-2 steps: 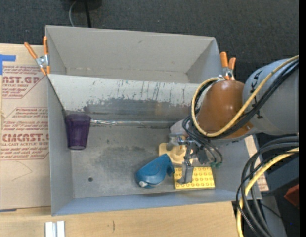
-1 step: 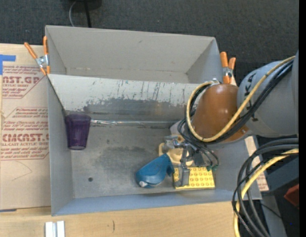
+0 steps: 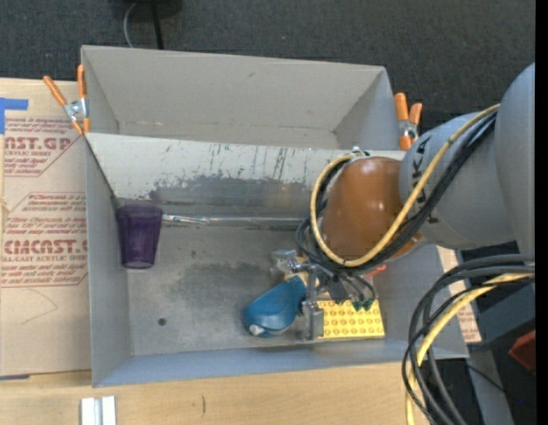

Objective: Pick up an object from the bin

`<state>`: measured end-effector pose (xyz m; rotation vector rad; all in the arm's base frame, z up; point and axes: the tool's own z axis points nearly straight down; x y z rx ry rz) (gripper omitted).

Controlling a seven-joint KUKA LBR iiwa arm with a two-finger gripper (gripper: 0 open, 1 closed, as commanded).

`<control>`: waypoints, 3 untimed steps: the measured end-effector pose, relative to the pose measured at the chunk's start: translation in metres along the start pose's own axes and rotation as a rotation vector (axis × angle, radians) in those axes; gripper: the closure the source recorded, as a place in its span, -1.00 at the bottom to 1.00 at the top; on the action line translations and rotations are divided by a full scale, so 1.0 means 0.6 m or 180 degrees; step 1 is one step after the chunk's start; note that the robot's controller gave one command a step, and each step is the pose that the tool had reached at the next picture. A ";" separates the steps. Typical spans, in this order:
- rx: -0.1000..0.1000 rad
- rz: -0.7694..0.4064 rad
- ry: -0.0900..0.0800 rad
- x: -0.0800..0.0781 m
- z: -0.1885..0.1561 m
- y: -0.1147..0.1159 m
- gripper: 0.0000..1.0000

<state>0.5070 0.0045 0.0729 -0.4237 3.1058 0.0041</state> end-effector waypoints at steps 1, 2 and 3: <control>0.0011 -0.0465 -0.0025 0.015 0.003 0.010 1.00; 0.0010 -0.0465 -0.0025 0.015 0.003 0.010 1.00; 0.0003 -0.0460 -0.0011 -0.019 -0.148 0.003 1.00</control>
Offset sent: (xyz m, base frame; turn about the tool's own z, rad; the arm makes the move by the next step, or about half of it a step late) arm 0.0000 0.0000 0.0000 0.0000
